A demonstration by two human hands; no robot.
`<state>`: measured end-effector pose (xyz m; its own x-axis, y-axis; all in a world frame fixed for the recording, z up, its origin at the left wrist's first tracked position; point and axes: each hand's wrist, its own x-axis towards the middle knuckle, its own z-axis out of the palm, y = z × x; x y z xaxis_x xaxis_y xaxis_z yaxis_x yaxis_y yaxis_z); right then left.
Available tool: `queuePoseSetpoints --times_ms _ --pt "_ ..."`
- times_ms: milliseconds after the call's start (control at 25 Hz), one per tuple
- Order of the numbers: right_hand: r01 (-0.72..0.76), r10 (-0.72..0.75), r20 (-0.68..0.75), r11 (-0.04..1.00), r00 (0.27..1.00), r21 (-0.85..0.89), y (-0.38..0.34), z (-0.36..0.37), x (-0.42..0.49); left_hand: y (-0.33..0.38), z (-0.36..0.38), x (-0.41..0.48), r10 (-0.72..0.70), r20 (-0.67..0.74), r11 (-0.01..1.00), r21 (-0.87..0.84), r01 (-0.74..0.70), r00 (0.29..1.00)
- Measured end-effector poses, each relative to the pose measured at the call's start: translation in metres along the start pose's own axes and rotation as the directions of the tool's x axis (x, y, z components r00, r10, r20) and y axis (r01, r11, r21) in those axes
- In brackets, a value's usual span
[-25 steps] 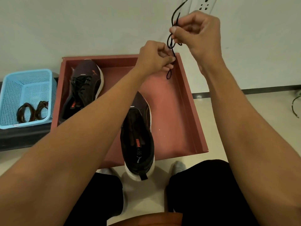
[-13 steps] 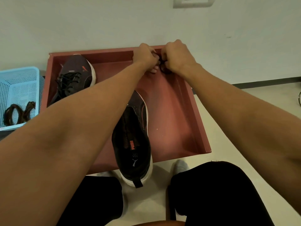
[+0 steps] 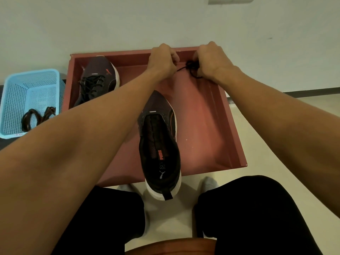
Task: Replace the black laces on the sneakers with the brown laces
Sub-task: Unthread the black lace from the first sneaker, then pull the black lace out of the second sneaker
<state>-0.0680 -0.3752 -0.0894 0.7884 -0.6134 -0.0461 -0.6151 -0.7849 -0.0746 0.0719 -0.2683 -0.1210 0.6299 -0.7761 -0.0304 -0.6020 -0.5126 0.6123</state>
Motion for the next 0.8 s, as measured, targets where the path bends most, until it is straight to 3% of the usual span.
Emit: queuePoseSetpoints --times_ms 320,560,800 --pt "-0.111 0.179 -0.166 0.929 0.97 0.353 0.011 -0.026 -0.046 -0.005 -0.036 -0.056 0.083 -0.126 0.98 -0.168 -0.104 0.989" --pt "0.067 0.168 -0.334 0.805 0.927 0.589 -0.034 -0.053 -0.1 0.008 -0.067 -0.135 0.116 -0.269 0.954 -0.238 -0.183 0.956" --pt "0.13 0.126 -0.346 0.766 0.93 0.63 -0.066 -0.067 -0.122 0.003 -0.101 -0.176 0.066 -0.323 0.942 -0.293 -0.166 0.944"
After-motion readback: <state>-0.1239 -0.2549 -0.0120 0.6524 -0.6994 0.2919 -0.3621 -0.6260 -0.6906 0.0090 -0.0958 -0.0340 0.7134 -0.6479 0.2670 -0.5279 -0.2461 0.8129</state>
